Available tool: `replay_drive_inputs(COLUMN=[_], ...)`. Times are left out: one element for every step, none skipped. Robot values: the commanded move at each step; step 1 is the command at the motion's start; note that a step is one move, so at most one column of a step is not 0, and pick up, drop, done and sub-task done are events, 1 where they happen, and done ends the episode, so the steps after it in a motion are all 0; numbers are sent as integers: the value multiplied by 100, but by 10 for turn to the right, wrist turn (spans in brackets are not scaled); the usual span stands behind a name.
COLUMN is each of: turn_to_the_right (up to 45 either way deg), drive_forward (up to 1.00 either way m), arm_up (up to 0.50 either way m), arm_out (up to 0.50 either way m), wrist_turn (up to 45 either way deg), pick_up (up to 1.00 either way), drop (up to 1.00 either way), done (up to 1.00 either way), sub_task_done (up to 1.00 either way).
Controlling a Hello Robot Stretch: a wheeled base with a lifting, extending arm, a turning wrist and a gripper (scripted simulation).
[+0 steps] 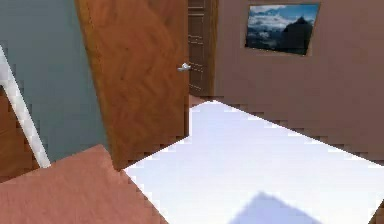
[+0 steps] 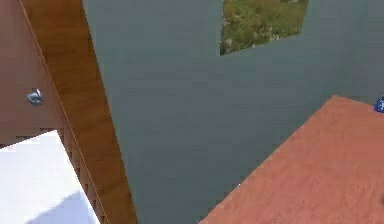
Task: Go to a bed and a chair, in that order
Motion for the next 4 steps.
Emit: replay_drive_inputs(turn_to_the_right=[0, 150, 0, 30], drive_forward=[40, 0, 100, 0], arm_up=[0, 0, 0, 0], arm_out=[0, 0, 0, 0], wrist_turn=[0, 0, 0, 0], pick_up=[0, 0, 0, 0], drop=[0, 0, 0, 0], done=[0, 0, 0, 0], sub_task_done=[0, 0, 0, 0])
